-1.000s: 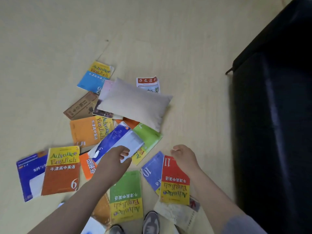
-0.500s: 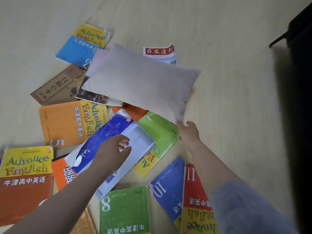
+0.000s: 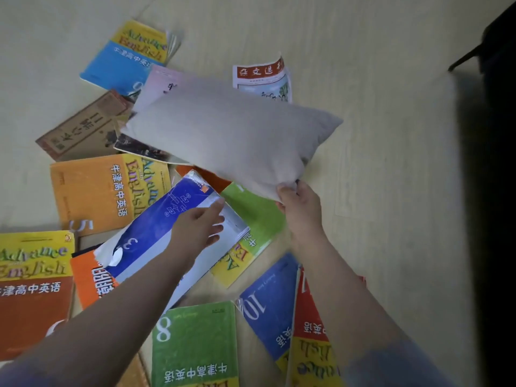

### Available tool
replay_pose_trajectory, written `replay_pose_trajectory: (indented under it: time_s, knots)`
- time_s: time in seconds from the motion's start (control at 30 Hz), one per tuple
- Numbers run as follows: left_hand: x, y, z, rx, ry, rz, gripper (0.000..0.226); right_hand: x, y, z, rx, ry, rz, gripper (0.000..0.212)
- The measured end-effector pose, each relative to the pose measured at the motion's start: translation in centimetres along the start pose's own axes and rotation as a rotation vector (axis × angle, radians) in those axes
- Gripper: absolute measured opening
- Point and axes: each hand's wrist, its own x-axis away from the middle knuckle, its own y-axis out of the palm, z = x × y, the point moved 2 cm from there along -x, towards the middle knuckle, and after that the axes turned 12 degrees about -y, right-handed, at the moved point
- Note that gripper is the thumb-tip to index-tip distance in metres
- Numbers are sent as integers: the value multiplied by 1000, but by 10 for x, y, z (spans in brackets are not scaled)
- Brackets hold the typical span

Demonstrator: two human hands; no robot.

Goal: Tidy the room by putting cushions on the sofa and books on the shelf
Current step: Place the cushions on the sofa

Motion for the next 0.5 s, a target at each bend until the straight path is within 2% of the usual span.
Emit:
replay_pose_trajectory:
  time_s: [0.1, 0.2, 0.23, 0.3, 0.4, 0.5]
  knots:
    - [4, 14, 23, 342, -135, -146, 49, 41, -25, -25, 6, 24, -112, 12]
    - [5, 29, 34, 672, -276, -322, 79, 71, -52, -43, 37, 47, -213, 12]
    - [8, 33, 33, 718, -319, -307, 82, 77, -58, -47, 39, 48, -233, 13]
    - [19, 39, 32, 700, -323, -194, 72, 85, -67, -57, 40, 56, -234, 13]
    - [42, 35, 40, 575, -228, 112, 61, 97, -80, -83, 41, 82, -210, 12]
    - [85, 35, 55, 519, -154, 187, 54, 117, -94, -117, 4, 104, -185, 13]
